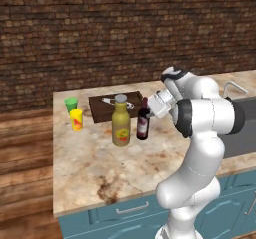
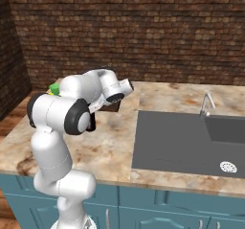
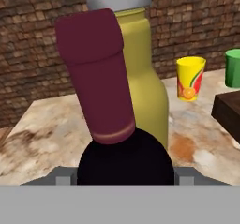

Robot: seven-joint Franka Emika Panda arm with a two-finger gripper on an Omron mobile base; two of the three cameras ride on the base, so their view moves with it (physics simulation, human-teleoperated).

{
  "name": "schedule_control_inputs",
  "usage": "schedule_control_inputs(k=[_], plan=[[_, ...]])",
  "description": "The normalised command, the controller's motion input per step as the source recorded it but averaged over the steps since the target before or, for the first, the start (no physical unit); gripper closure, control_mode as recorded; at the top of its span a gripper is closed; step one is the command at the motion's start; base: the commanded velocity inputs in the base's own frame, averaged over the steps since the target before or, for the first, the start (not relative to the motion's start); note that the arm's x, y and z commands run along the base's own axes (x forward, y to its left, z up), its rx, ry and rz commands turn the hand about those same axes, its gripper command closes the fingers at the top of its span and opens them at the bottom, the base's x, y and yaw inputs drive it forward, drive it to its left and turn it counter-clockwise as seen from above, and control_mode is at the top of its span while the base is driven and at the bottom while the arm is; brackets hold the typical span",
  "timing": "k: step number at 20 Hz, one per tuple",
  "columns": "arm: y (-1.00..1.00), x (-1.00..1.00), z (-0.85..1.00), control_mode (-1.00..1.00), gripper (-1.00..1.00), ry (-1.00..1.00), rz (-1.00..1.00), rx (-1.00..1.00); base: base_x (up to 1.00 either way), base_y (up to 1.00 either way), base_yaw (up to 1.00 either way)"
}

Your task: Place the drinks on the dining counter in a tight cluster.

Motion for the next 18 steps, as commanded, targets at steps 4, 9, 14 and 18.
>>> schedule_control_inputs(k=[4, 9, 14, 18], plan=[[0.0, 0.1, -0.18, -1.0, 1.0, -0.11, 0.0, 0.0, 0.0, 0.0, 0.0], [0.0, 0.12, -0.2, -1.0, 1.0, -0.07, -0.01, 0.0, 0.0, 0.0, 0.0], [0.05, 0.15, -0.21, -1.0, 1.0, 0.0, -0.01, 0.0, 0.0, 0.0, 0.0], [0.05, 0.12, -0.27, -1.0, 1.0, 0.0, -0.01, 0.0, 0.0, 0.0, 0.0]])
